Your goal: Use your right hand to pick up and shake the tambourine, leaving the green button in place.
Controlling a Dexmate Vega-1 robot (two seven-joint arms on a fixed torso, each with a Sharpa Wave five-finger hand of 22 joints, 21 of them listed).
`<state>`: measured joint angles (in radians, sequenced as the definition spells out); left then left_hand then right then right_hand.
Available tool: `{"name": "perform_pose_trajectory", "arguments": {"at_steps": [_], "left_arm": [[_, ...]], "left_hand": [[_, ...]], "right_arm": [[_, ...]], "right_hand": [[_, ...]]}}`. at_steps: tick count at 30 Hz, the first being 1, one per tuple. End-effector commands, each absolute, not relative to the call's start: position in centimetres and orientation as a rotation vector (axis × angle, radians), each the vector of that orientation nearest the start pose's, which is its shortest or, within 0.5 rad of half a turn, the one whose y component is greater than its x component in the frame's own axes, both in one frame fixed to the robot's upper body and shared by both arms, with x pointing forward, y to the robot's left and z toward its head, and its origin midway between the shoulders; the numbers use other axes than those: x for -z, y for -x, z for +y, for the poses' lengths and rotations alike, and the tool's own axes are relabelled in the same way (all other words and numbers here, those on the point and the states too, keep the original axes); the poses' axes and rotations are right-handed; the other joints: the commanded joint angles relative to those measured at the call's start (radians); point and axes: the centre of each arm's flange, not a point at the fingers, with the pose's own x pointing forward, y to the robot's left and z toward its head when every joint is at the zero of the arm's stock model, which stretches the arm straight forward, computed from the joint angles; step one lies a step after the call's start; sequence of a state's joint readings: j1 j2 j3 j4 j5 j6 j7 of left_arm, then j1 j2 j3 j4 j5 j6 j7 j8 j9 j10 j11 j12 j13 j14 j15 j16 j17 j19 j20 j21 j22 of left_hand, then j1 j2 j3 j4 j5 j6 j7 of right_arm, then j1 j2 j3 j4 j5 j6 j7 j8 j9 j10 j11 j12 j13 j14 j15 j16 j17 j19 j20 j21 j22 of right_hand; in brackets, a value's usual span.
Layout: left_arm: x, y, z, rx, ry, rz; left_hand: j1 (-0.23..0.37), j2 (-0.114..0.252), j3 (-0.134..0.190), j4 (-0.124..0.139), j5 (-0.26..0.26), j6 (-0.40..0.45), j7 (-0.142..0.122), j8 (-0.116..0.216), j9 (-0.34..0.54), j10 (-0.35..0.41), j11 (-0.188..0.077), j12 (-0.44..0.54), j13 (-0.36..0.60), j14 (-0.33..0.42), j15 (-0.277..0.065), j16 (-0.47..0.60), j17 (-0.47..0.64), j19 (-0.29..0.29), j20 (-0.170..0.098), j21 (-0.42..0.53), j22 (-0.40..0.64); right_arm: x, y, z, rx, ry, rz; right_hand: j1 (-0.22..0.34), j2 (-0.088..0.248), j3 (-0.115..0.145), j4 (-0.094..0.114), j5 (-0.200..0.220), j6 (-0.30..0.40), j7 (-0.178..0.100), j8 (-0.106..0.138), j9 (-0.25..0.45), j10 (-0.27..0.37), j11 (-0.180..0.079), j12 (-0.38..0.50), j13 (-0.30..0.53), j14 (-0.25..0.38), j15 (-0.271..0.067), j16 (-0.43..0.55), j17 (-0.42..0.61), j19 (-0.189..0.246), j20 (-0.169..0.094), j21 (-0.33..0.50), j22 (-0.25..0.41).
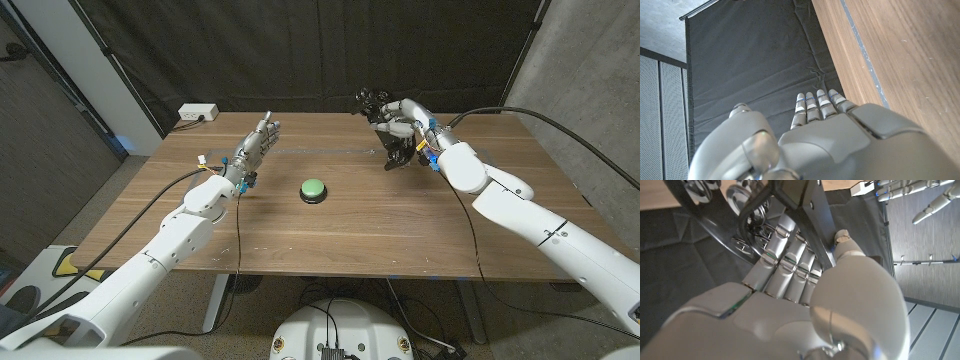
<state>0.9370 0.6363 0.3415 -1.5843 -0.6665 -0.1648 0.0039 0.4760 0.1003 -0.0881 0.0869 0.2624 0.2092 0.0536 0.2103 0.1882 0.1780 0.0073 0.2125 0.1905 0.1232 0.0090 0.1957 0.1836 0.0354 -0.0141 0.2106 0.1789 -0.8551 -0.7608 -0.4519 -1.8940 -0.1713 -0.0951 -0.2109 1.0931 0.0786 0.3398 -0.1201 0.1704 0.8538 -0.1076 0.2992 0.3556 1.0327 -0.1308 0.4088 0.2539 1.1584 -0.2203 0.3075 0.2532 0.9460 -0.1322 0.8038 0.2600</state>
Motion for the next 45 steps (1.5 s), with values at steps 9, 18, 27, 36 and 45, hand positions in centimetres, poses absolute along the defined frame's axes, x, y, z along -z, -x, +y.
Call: {"name": "perform_pose_trajectory", "arguments": {"at_steps": [9, 18, 27, 36, 45], "left_arm": [[0.1, -61.7, 27.8, 0.301, -0.035, -0.59], [-0.1, -61.8, 27.6, 0.304, -0.044, -0.585], [-0.2, -61.8, 27.3, 0.306, -0.04, -0.591], [-0.1, -61.9, 27.4, 0.299, -0.044, -0.583], [-0.5, -62.3, 27.2, 0.307, -0.046, -0.582]], "left_hand": [[0.003, 0.003, -0.007, 0.0, -0.003, 0.01, -0.004, 0.001, 0.002, 0.005, -0.001, -0.003, 0.004, 0.014, -0.002, -0.001, 0.001, 0.01, 0.0, -0.002, 0.004], [0.004, 0.004, -0.008, 0.0, -0.003, 0.01, -0.004, 0.0, 0.002, 0.006, -0.001, -0.003, 0.004, 0.014, -0.003, -0.001, 0.001, 0.01, -0.001, -0.002, 0.004], [0.004, 0.004, -0.008, 0.0, -0.004, 0.011, -0.003, 0.0, 0.002, 0.006, 0.0, -0.003, 0.004, 0.014, -0.001, -0.002, 0.001, 0.01, 0.0, -0.002, 0.004], [0.005, 0.005, -0.009, 0.0, -0.004, 0.012, -0.004, 0.0, 0.002, 0.006, -0.001, -0.004, 0.004, 0.014, -0.001, -0.002, 0.001, 0.011, 0.0, -0.002, 0.004], [0.006, 0.005, -0.01, 0.0, -0.005, 0.012, -0.004, -0.001, 0.002, 0.007, -0.002, -0.004, 0.004, 0.014, -0.001, -0.002, 0.001, 0.011, 0.0, -0.003, 0.004]], "right_arm": [[-0.7, -59.4, -26.6, -0.326, -0.743, -0.727], [-5.0, -55.1, -26.0, 0.283, 0.435, -0.961], [-7.4, -53.9, -21.0, 0.411, 1.147, -1.014], [-4.8, -57.9, -25.9, -0.094, -0.196, -0.822], [-5.7, -52.5, -23.4, 0.841, 1.129, -1.191]], "right_hand": [[0.043, 0.105, 0.121, 0.062, 0.006, 0.014, -0.012, 0.0, 0.117, 0.041, -0.041, 0.032, 0.195, 0.018, -0.007, 0.002, 0.002, 0.007, -0.097, 0.017, -0.001], [0.04, 0.103, 0.122, 0.061, 0.005, 0.014, -0.012, -0.004, 0.115, 0.043, -0.041, 0.032, 0.198, 0.019, -0.005, 0.0, 0.001, 0.004, -0.096, 0.019, -0.003], [0.034, 0.101, 0.121, 0.062, 0.005, 0.019, -0.034, -0.009, 0.111, 0.039, -0.05, 0.03, 0.205, 0.027, -0.008, 0.006, 0.007, -0.001, -0.095, 0.025, -0.005], [0.037, 0.102, 0.126, 0.055, 0.006, 0.02, -0.018, -0.013, 0.109, 0.043, -0.041, 0.024, 0.199, 0.03, -0.008, 0.006, 0.007, 0.007, -0.097, 0.035, -0.007], [0.029, 0.097, 0.127, 0.055, 0.005, 0.024, -0.033, -0.02, 0.105, 0.036, -0.046, 0.018, 0.204, 0.018, -0.007, -0.003, 0.001, -0.012, -0.095, 0.034, -0.014]]}}
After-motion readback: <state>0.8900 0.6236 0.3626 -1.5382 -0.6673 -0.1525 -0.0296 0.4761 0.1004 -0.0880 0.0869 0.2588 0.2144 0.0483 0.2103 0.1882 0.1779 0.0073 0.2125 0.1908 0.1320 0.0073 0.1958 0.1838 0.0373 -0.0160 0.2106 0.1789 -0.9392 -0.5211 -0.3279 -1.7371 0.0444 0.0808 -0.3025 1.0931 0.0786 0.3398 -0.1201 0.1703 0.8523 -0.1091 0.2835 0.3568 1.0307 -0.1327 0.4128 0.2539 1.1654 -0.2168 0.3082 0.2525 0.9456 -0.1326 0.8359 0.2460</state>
